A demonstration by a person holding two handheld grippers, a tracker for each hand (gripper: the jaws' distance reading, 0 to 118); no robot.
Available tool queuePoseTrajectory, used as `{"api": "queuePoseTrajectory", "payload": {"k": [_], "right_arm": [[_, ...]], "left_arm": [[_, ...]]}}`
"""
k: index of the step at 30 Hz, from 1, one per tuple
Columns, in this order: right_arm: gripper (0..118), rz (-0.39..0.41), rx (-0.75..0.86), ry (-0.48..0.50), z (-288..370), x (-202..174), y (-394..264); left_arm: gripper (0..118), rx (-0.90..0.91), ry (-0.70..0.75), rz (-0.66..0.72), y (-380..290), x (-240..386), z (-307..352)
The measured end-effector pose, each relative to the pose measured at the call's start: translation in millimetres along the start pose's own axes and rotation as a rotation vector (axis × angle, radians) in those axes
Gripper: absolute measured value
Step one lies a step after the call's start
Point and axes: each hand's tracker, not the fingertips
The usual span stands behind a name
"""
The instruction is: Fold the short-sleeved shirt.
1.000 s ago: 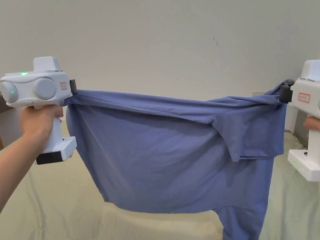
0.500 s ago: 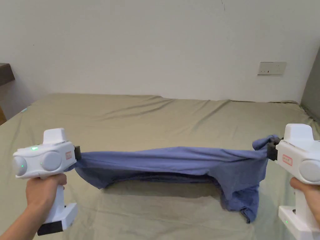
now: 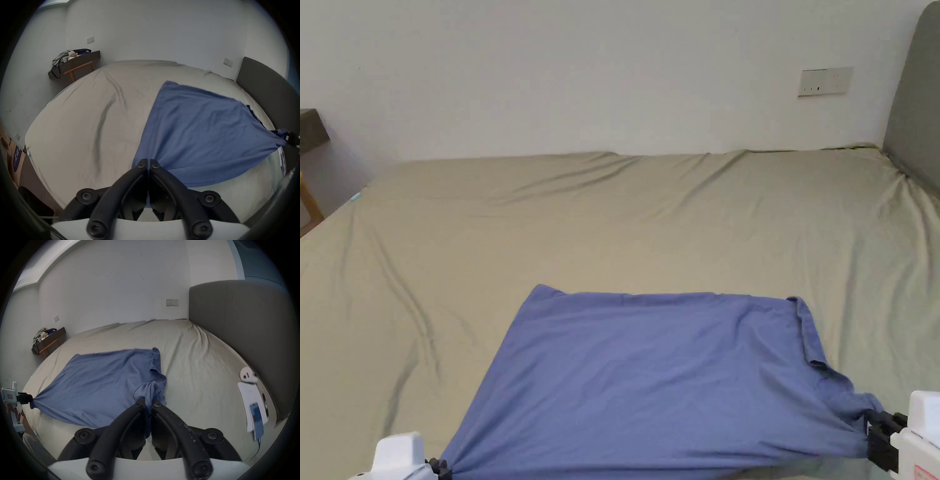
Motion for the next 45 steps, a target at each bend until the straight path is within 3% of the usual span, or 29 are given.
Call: {"api": "queuePoseTrajectory", "payload": {"k": [5,14,17,18,19,20,21,22,23,24,30,33,36,37,39,40,41,42,45], "right_arm": [[6,-0.030,-0.111,-0.031,18.3,12.1,-57.0],[10,-0.139,-0.311,-0.096,-18.7,22.2,-112.2],[22,-0.116,-0.295,-0.114,-6.1,11.9,-97.0],[22,-0.098,-0.308,-0.127,-2.2,9.1,-89.2],[38,-0.090,-0.300,-0.130,4.0,6.2,-80.5],[53,-0.074,-0.257,-0.120,11.0,3.4,-72.1],[73,-0.061,-0.207,-0.112,18.1,0.4,-61.3],[97,-0.053,-0.156,-0.115,26.2,-4.3,-49.5],[110,-0.049,-0.085,-0.111,37.6,-10.4,-35.4],[114,-0.051,-0.010,-0.103,50.4,-17.0,-21.9],[114,-0.011,0.381,-0.073,113.3,-54.6,32.4],[114,0.005,0.506,-0.110,132.1,-67.0,40.6],[113,0.045,0.563,-0.162,143.2,-75.9,43.5],[107,0.054,0.577,-0.173,142.3,-77.1,42.0],[77,0.070,0.603,-0.186,145.0,-81.0,38.8],[42,0.075,0.610,-0.195,146.2,-83.0,37.4],[14,0.085,0.618,-0.205,144.6,-83.8,35.9],[2,0.097,0.622,-0.210,143.6,-84.7,35.1],[1,0.109,0.617,-0.216,139.1,-82.0,34.0]], "left_arm": [[0,-0.067,-0.003,0.017,-43.9,-4.3,18.4],[4,-0.190,0.026,0.071,-74.4,-5.4,-0.6],[31,-0.169,0.029,0.092,-70.0,-3.4,6.6],[31,-0.161,0.019,0.102,-65.9,-3.0,10.8],[66,-0.128,-0.017,0.122,-61.2,-0.2,19.5],[92,-0.094,-0.043,0.133,-55.2,1.5,26.2],[111,-0.043,-0.061,0.151,-46.6,5.1,35.3],[118,0.022,-0.076,0.163,-37.8,9.5,45.5],[118,0.114,-0.087,0.175,-28.0,15.7,59.0],[118,0.185,-0.103,0.175,-16.2,22.4,70.7],[118,0.568,-0.136,0.120,36.3,60.5,132.7],[118,0.696,-0.106,0.067,48.6,78.4,150.3],[110,0.761,-0.068,0.009,52.3,91.4,156.1],[97,0.777,-0.061,-0.007,51.7,94.5,157.4],[68,0.789,-0.058,-0.011,49.9,98.4,155.2],[40,0.785,-0.060,-0.014,49.3,99.4,154.6],[16,0.787,-0.061,-0.013,48.1,100.3,153.9],[0,0.788,-0.062,-0.013,47.2,100.7,152.9],[0,0.769,-0.079,-0.006,47.4,97.8,147.6]]}}
